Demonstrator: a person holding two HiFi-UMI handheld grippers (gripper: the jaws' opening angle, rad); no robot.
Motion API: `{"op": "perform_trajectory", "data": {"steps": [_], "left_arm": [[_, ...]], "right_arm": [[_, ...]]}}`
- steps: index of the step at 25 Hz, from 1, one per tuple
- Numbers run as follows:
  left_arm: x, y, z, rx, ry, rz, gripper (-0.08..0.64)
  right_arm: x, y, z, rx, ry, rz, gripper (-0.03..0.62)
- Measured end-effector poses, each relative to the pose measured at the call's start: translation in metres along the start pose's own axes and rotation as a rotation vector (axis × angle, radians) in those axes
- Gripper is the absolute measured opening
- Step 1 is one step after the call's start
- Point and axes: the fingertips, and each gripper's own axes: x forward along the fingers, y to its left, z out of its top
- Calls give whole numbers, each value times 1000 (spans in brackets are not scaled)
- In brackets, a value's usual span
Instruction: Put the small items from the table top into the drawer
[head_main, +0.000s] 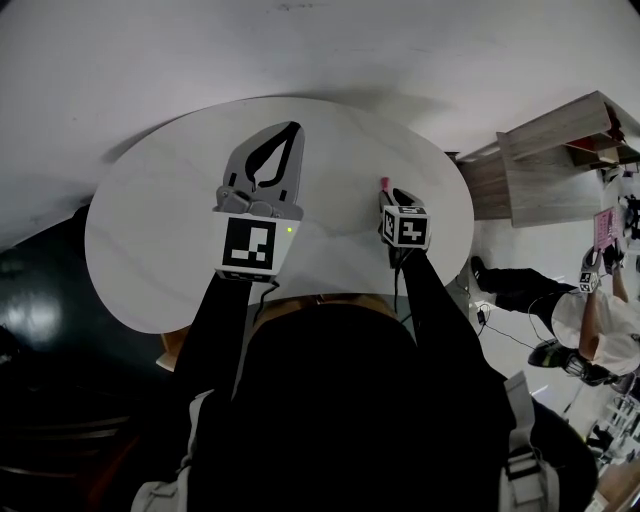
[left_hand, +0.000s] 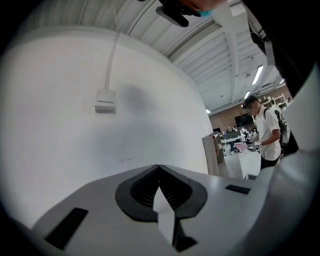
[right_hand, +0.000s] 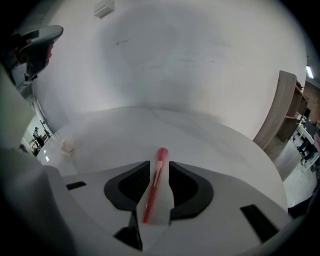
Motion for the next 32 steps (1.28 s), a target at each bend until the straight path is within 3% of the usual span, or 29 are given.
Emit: {"op": "perform_trajectory", "data": {"steps": [5,6,8,14,22,26,32], "left_arm": [[0,1,-3,-4,4,3,15],[0,1,-3,-3,3,4,15],[0,2,-3,-3,4,5,15],[-1,2,-2,-8,6,15,15],[-5,5,5,-49,-28,20,15],[-6,6,13,-35,-61,39,14],[-5,8,28,-78,-133,42,14]], "right_arm": [[4,-1,-12,-60,59,-38,102],[5,-1,-12,-71,69,-32,67],[6,1,-13,-75,80,-16,64],[2,0,-9,-81,43,-24,63],[-39,4,78,-137,-263,-41,63],[-78,9,128,-152,-432,-36,63],[-152,20,194,-197,-709,-26,64]]}}
